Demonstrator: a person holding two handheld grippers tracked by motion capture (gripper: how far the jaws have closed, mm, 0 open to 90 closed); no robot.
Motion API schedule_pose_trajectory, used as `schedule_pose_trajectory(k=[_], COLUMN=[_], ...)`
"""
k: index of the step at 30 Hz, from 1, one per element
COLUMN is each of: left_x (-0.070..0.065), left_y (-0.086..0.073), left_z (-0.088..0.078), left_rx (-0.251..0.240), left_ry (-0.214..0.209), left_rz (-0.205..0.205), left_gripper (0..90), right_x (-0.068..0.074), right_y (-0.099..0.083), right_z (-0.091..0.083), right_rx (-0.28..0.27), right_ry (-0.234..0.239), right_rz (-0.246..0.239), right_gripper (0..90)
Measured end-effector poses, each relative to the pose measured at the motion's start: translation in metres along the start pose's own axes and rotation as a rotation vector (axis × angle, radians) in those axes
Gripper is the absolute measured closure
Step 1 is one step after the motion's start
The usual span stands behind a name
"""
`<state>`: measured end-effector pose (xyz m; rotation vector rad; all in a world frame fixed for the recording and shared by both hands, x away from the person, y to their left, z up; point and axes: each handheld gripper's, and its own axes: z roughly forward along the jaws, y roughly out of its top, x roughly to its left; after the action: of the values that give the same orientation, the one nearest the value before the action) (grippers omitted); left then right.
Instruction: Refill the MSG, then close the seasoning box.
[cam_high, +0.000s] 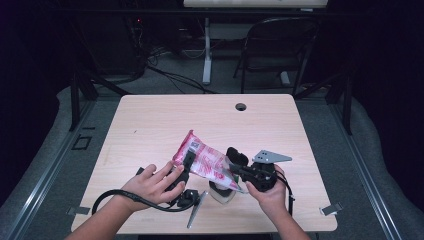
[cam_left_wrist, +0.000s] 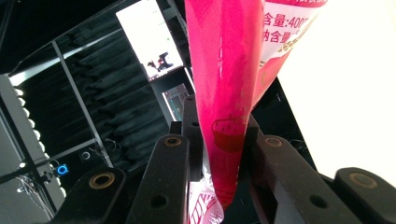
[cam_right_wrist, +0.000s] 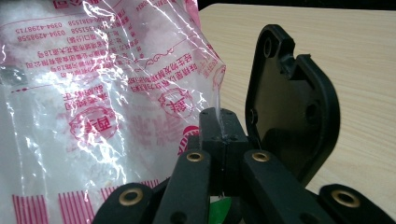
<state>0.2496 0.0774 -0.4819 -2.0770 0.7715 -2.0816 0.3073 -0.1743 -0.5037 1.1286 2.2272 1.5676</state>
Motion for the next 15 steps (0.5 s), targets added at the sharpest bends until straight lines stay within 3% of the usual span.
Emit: schedule_pose_trajectory(k=[11, 15], left_x=[-0.0034, -0.004], left_y=[-0.0018, -0.0009], left_z=[-0.0013, -0.0016], left_rx=[0.011, 0.016], left_ry=[-0.015, -0.017], left_rz=[-0.042, -0.038], left_gripper=[80.7, 80.7], right_x=[0.0011, 0.0005], right_y=[0.0013, 0.0013], right_z=[0.0001, -0.0002], right_rx=[-0.005, -0.002], right_ry=[0.005, 0.001], right_rz=[-0.006, -0.007], right_gripper=[90.0, 90.0])
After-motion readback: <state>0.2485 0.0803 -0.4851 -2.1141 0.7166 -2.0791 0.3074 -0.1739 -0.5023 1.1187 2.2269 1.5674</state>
